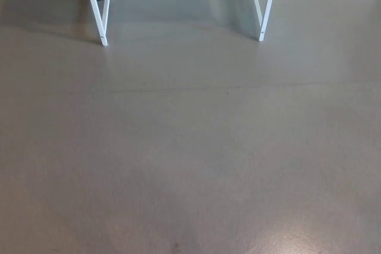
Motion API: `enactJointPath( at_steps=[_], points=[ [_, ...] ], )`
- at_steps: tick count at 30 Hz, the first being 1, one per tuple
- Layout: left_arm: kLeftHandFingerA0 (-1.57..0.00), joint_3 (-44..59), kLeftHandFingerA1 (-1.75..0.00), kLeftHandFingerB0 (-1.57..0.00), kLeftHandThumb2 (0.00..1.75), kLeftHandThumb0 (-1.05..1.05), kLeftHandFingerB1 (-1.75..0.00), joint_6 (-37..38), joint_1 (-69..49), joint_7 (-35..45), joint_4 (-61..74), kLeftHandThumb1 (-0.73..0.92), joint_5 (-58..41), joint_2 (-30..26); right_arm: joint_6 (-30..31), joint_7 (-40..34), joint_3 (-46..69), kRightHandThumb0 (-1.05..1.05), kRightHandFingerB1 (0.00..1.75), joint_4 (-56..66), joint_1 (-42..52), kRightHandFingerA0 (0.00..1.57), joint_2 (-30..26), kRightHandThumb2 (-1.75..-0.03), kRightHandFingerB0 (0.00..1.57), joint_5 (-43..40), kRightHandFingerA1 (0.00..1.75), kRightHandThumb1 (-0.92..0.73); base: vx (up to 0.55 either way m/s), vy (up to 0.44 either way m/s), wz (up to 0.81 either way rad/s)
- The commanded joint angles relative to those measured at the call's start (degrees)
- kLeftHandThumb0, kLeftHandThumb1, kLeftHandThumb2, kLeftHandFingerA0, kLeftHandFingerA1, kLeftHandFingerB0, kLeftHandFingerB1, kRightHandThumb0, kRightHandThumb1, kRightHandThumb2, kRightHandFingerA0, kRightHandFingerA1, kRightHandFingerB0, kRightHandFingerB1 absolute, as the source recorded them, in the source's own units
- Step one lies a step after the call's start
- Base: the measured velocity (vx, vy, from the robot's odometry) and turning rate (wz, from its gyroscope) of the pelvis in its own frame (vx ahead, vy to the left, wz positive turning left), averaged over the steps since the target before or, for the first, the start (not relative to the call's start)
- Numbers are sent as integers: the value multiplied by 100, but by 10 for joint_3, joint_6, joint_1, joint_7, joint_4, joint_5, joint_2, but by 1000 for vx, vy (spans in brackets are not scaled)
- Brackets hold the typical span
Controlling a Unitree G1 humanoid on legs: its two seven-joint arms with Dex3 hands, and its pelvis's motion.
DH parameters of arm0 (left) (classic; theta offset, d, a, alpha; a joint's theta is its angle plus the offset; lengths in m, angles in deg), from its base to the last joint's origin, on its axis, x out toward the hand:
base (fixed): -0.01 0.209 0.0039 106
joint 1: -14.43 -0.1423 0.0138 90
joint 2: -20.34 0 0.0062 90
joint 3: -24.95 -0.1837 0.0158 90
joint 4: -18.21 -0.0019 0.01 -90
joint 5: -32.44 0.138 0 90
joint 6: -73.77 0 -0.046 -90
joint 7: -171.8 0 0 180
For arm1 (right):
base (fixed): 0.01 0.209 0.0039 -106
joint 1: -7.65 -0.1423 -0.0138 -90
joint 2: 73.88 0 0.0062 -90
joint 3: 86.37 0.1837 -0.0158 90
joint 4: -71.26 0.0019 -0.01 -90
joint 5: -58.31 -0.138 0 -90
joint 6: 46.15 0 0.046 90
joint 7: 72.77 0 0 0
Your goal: The robot walk towards a table in front and uses its left hand to pickup a tennis ball on the left side and put it in a container on the right hand side
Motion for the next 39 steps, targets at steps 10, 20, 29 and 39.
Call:
enactJointPath(
  at_steps=[10,20,29,39],
  points=[
    [-18,21,-54,-20,96,9,-51,-23,-24,74,30,51,-88,-2,-85,52,25,-20,44,-44,15,79,-17,-53,58,-47,51,-43,17,0,2],
    [-16,11,-52,-16,97,9,-49,-5,-22,72,16,54,-82,-9,-111,46,25,-21,44,-43,24,77,-17,-53,59,-52,50,-43,-9,21,1],
    [-13,8,-52,-14,97,7,-49,4,-23,67,14,54,-84,-8,-120,45,27,-30,49,-55,19,72,-18,-61,52,-57,57,-37,137,268,-12],
    [-13,8,-51,-14,96,12,-48,-2,-36,29,34,53,-81,1,-123,38,26,-21,43,-63,28,71,-15,-53,56,-58,50,-45,228,-126,9]
  ],
)
